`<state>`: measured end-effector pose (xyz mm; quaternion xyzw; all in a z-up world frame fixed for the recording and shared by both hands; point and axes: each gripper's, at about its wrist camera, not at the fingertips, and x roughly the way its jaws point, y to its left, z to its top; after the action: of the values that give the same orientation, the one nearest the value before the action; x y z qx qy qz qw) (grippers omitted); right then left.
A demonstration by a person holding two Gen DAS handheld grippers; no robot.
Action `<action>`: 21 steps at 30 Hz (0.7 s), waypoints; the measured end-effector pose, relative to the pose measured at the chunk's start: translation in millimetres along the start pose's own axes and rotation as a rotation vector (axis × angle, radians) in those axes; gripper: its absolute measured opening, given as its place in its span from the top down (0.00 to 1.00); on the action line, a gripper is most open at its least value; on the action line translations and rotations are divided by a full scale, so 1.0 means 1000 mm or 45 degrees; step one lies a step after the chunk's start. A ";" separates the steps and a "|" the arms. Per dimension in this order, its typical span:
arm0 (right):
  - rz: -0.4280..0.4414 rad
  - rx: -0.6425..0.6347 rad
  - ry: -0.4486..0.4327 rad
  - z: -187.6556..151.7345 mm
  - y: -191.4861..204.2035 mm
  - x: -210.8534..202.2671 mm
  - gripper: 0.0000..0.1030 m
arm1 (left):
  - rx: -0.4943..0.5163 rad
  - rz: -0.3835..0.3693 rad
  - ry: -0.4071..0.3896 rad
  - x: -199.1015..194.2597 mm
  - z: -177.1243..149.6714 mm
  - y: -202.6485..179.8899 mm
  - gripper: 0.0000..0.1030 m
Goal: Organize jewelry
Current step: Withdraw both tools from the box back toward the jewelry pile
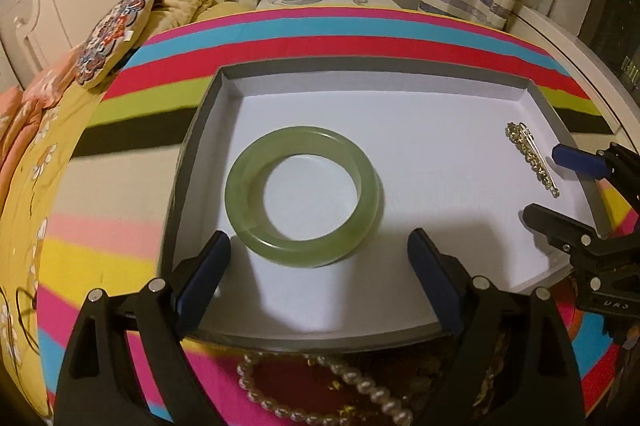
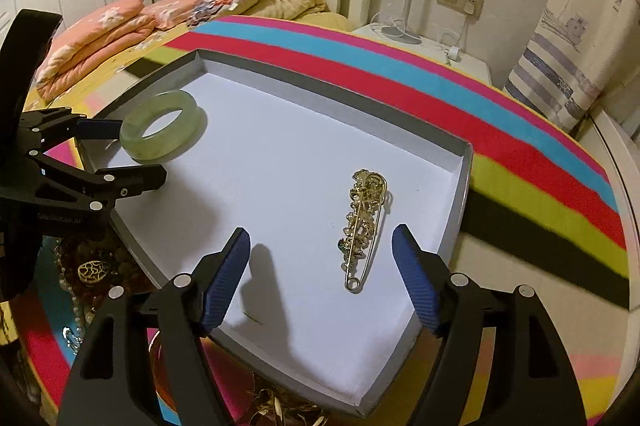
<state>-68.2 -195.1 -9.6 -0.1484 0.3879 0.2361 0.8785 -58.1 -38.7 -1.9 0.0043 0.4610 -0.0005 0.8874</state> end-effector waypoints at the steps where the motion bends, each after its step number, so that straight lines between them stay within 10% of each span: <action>1: 0.002 -0.003 0.000 -0.004 0.003 -0.003 0.31 | -0.002 0.003 -0.007 -0.006 -0.008 0.000 0.13; 12: -0.051 0.027 -0.072 -0.036 0.027 -0.042 0.22 | 0.021 -0.053 -0.071 -0.040 -0.052 0.001 0.13; 21: 0.003 0.363 -0.220 -0.105 -0.002 -0.116 0.17 | -0.209 -0.198 -0.433 -0.114 -0.109 0.048 0.02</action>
<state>-199.5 -278.1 9.5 -0.0008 0.3405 0.1916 0.9205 -212.4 10.1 28.6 -0.1039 0.3019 -0.0323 0.9471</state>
